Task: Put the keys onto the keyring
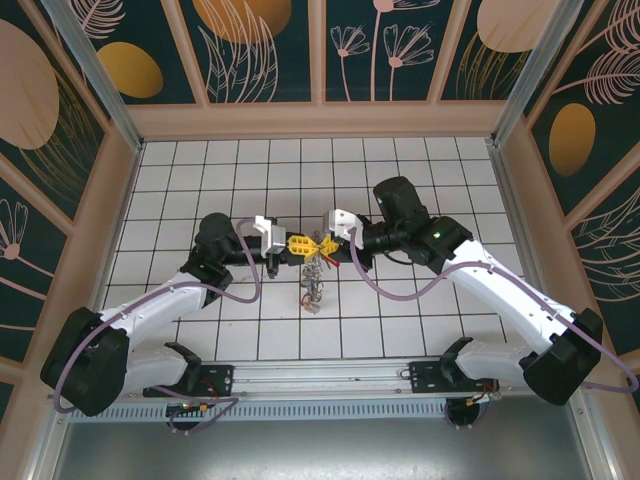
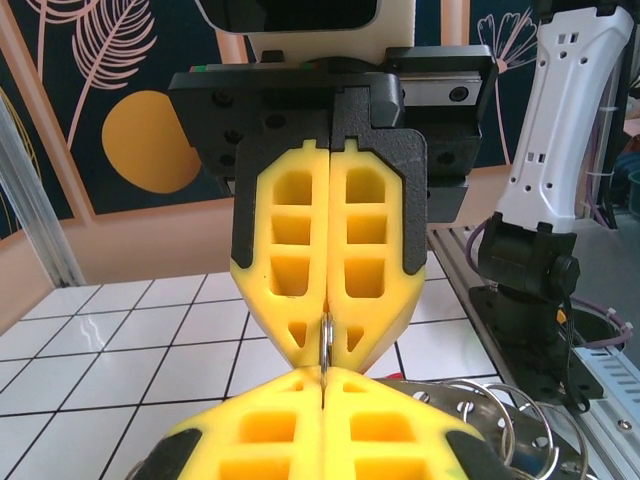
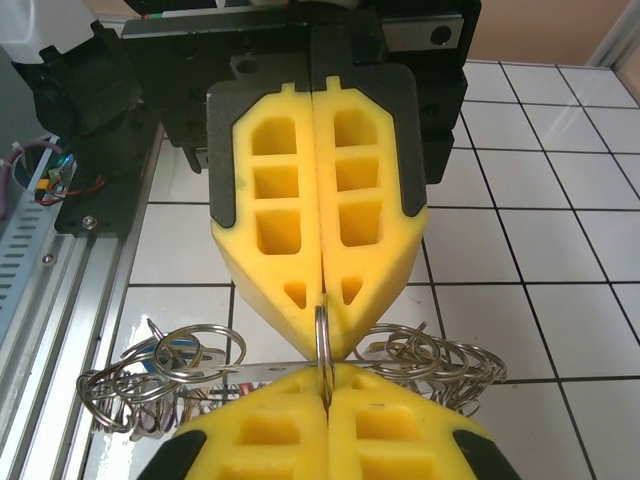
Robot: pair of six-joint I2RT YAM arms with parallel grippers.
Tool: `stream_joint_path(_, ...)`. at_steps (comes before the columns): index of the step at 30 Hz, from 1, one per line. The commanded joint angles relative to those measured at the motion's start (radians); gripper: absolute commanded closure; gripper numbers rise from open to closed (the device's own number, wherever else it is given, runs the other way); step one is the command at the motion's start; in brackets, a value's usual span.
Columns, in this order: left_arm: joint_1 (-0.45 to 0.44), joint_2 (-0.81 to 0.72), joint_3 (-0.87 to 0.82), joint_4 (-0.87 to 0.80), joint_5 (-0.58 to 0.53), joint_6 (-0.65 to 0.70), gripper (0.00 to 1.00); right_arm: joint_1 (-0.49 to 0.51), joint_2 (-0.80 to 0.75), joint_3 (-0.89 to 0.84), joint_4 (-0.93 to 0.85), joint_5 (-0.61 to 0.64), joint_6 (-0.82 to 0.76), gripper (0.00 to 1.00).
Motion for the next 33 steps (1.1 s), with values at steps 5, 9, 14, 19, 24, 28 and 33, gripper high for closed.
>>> stream_joint_path(5,-0.016,-0.044,0.135,-0.425,-0.034,0.284,0.87,0.016,-0.013,-0.002,0.042,0.026,-0.011,1.0)
stream_joint_path(9,-0.011,-0.068,0.177,-0.625,-0.095,0.347,0.84,0.015,-0.017,0.012,-0.011,0.091,-0.023,1.0)
stream_joint_path(14,-0.01,-0.06,0.216,-0.697,-0.108,0.367,0.79,0.015,-0.007,0.027,-0.041,0.1,-0.023,1.0)
stream_joint_path(19,-0.011,-0.003,0.282,-0.778,-0.066,0.418,0.68,0.015,0.005,0.032,-0.032,0.094,-0.011,1.0)
stream_joint_path(24,-0.012,0.042,0.31,-0.782,0.005,0.423,0.7,0.019,0.014,0.04,-0.03,0.08,-0.012,1.0)
stream_joint_path(28,-0.013,0.039,0.324,-0.777,0.016,0.417,0.7,0.02,0.009,0.03,-0.008,0.073,-0.005,1.0)
stream_joint_path(33,-0.023,0.042,0.329,-0.798,0.046,0.435,0.74,0.02,0.016,0.029,0.0,0.076,-0.007,1.0)
